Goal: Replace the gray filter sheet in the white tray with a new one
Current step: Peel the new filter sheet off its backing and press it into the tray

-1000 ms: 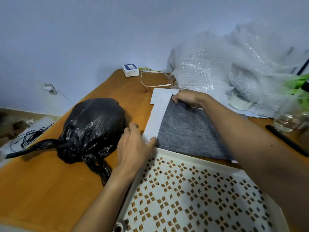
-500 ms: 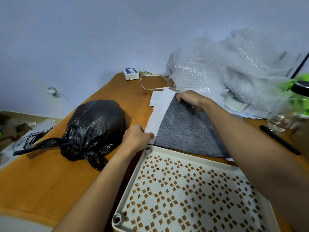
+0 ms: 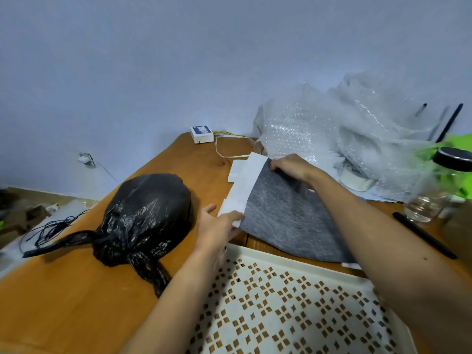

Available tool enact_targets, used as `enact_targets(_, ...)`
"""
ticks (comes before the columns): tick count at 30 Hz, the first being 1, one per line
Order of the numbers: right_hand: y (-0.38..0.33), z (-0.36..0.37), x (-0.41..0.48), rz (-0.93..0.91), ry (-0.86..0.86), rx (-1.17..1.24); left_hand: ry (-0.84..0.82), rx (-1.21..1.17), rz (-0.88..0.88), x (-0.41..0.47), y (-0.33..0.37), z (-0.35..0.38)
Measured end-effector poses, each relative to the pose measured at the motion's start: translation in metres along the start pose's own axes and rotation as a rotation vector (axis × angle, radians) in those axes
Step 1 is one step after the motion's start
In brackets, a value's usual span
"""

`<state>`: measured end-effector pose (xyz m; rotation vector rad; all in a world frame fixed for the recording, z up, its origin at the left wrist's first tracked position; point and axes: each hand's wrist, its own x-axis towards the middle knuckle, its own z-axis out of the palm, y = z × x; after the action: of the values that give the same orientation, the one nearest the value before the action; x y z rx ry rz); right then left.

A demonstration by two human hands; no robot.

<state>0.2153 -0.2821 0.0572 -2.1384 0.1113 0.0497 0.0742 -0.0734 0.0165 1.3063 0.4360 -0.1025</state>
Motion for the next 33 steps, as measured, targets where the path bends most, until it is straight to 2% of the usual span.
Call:
enact_targets(2, 0.000, -0.006, 0.002, -0.005, -0.015, -0.011, -0.006, -0.151, -0.060, -0.009, -0.004, 0.003)
enact_targets(6, 0.002, -0.016, 0.004, -0.052, -0.037, 0.030, -0.072, -0.069, -0.054, -0.015, -0.014, 0.008)
enact_targets(11, 0.003, -0.023, 0.002, -0.088, -0.010, 0.079, 0.218, 0.253, 0.288, -0.018, -0.021, 0.014)
enact_targets(13, 0.004, -0.024, -0.001, -0.096, -0.031, 0.105, 0.268, 0.292, 0.455, -0.021, -0.022, 0.015)
enact_targets(16, 0.004, -0.026, -0.002, -0.096, -0.042, 0.123, 0.233, 0.286, 0.591, -0.026, -0.025, 0.017)
enact_targets(19, 0.004, -0.028, 0.000, -0.091, -0.055, 0.119, 0.089, 0.341, 0.645, -0.029, -0.030, 0.017)
enact_targets(22, 0.004, -0.030, 0.001, -0.092, -0.066, 0.095, -0.052, 0.410, 0.597, -0.033, -0.030, 0.018)
enact_targets(25, 0.002, -0.030, 0.000, -0.093, -0.082, 0.087, -0.115, 0.411, 0.472, -0.032, -0.027, 0.021)
enact_targets(33, -0.007, -0.028, -0.007, -0.076, -0.132, 0.031, 0.048, 0.219, 0.197, -0.027, -0.023, 0.031)
